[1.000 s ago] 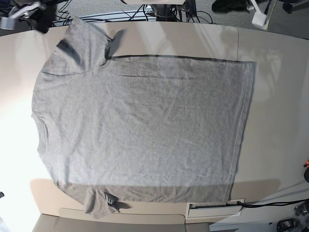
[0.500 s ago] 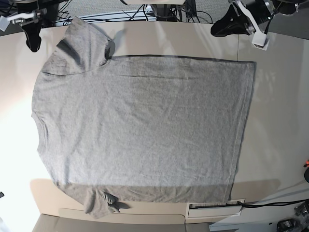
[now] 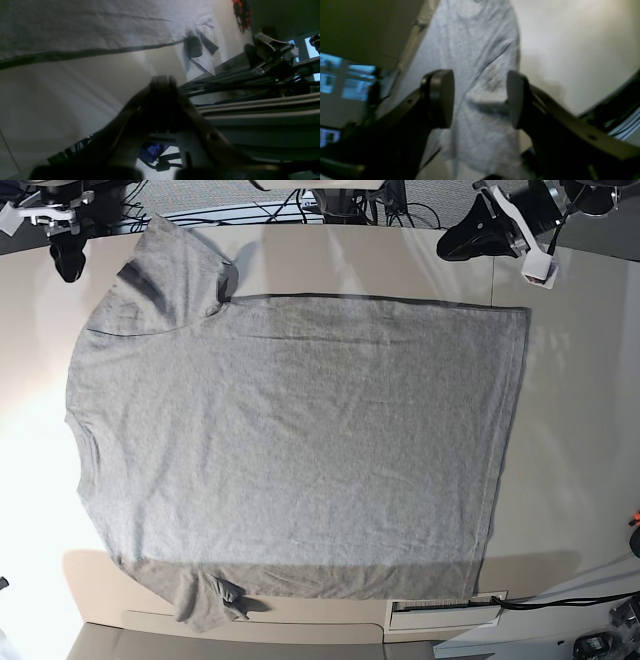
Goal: Fold the T-shirt properly
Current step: 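Move both grippers down toward the shoulder corners of the grey T-shirt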
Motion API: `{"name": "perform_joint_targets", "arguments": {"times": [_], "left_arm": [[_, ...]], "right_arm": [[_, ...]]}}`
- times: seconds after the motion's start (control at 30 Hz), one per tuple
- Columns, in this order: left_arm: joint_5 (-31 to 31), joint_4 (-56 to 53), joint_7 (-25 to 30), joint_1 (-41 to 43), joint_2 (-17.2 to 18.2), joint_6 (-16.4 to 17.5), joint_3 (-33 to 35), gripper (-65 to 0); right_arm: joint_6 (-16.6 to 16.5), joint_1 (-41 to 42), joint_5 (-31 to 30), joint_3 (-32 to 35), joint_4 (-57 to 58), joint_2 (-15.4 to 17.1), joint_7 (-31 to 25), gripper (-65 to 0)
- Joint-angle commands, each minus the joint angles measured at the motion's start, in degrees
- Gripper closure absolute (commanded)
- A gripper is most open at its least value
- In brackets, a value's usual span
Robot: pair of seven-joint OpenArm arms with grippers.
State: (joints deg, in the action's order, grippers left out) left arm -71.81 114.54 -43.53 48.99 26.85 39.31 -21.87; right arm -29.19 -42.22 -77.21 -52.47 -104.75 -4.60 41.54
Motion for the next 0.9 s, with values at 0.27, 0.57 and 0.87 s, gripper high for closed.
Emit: {"name": "perform_joint_targets", "arguments": {"times": [0.27, 0.57, 0.87], "left_arm": [[-1.53, 0.81, -0.5, -0.2, 0.61, 0.69, -0.37, 0.0], [-1.57, 0.81, -1.11, -1.55, 0.61, 0.69, -0.37, 0.0], [-2.8, 0.81, -1.66, -1.55, 0.59, 0.69, -0.37, 0.0]], "right_arm": [[2.12, -0.26, 0.83, -0.5, -0.9, 0.63, 0.15, -32.8], [2.1, 3.02, 6.82, -0.24, -0.7, 0.68, 0.04, -32.8], [-0.09, 6.54, 8.02, 5.29, 14.93, 3.98, -0.61, -32.8]]}}
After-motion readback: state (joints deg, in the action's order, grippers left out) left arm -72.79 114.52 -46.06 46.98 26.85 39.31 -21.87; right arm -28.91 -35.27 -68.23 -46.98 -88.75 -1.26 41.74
